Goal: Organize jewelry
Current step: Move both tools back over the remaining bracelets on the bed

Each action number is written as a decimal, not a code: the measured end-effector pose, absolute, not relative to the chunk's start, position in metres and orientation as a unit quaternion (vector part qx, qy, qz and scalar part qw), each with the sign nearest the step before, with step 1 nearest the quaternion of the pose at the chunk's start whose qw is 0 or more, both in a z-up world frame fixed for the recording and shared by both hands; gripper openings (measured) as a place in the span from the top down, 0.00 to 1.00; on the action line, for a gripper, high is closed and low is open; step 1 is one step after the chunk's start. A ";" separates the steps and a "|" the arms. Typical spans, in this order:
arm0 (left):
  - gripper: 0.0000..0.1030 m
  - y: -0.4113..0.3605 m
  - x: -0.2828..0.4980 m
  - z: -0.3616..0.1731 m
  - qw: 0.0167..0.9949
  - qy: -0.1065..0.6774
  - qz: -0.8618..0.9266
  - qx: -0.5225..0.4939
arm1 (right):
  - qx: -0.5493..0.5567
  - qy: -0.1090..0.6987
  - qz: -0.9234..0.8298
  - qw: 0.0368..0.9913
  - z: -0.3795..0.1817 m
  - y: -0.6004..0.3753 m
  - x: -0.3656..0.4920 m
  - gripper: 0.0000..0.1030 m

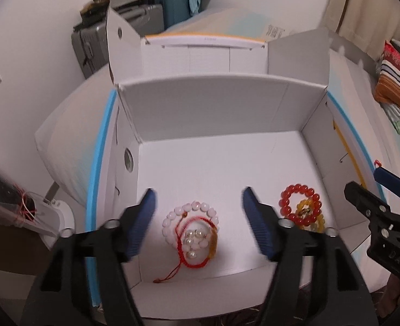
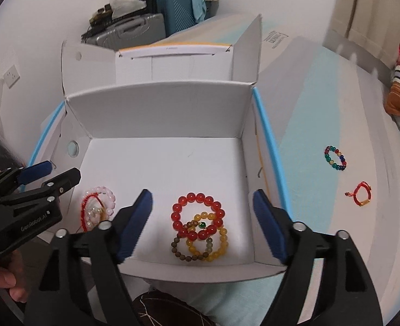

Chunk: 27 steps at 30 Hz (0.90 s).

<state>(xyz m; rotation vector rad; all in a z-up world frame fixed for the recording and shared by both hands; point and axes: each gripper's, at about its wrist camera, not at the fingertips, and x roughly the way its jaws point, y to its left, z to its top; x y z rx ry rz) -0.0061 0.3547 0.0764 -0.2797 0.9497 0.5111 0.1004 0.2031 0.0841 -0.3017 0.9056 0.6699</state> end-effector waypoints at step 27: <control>0.06 0.214 0.080 0.106 0.890 0.419 0.157 -0.092 | -0.066 0.392 0.202 0.895 0.105 0.027 0.154 0.07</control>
